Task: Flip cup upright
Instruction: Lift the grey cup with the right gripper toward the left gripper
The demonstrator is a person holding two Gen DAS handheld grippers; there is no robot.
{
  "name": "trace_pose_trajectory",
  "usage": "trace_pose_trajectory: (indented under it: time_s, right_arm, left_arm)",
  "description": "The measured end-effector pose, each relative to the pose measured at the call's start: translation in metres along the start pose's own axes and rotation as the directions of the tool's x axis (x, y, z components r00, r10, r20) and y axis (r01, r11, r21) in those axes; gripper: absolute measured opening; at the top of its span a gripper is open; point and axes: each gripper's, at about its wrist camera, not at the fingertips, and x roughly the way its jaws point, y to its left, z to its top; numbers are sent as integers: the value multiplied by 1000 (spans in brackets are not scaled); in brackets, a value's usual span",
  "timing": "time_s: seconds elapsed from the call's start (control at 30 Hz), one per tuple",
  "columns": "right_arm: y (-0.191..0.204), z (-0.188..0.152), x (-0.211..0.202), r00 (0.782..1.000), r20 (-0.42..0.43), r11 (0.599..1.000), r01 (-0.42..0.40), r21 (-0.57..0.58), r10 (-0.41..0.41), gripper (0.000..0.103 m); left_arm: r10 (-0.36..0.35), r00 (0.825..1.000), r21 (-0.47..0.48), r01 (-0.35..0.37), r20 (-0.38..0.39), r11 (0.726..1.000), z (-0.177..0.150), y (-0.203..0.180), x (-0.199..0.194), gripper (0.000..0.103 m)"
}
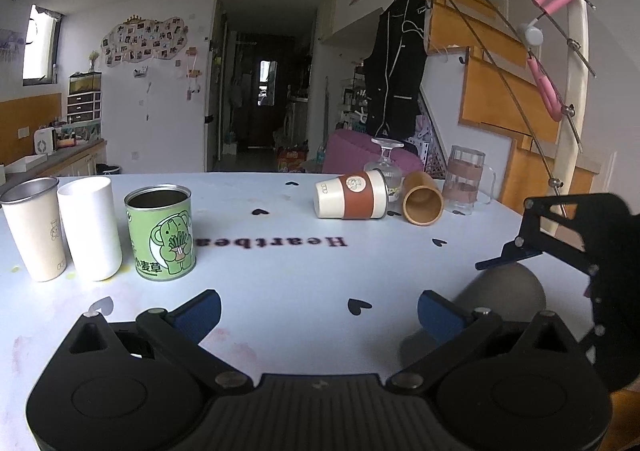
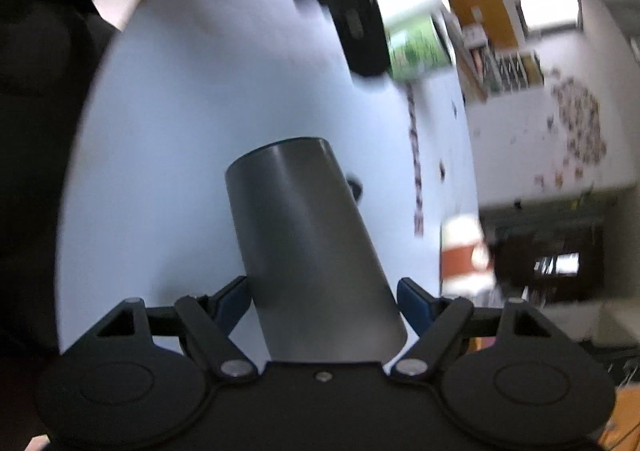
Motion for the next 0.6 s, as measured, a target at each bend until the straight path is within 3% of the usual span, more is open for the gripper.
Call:
trace_pose_trajectory:
  time_s: [0.17, 0.43, 0.6]
  right_arm:
    - [-1, 20, -13, 998, 52, 998, 27, -57, -24, 79]
    - [12, 28, -19, 996, 71, 992, -45, -119, 54, 78]
    - [13, 27, -10, 996, 57, 992, -55, -110, 62, 76]
  left_arm:
    - [10, 1000, -4, -10, -3, 1000, 3, 4, 2, 103]
    - [36, 995, -2, -36, -89, 999, 7, 17, 41, 103]
    - [9, 990, -5, -9, -139, 1000, -4, 21, 46, 103]
